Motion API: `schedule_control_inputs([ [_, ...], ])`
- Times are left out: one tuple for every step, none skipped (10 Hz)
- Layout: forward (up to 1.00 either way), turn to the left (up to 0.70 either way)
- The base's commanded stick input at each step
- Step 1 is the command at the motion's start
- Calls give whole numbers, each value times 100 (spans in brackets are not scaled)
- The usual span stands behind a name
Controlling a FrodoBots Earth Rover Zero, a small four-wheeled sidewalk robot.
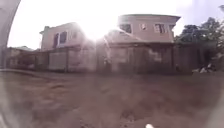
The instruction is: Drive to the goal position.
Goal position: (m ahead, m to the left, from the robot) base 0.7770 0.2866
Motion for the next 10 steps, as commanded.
schedule_control_inputs([
  [70, 3],
  [70, 3],
  [70, 3],
  [70, 3],
  [70, 3],
  [70, 3],
  [70, 3],
  [70, 3],
  [70, 3],
  [70, 3],
])
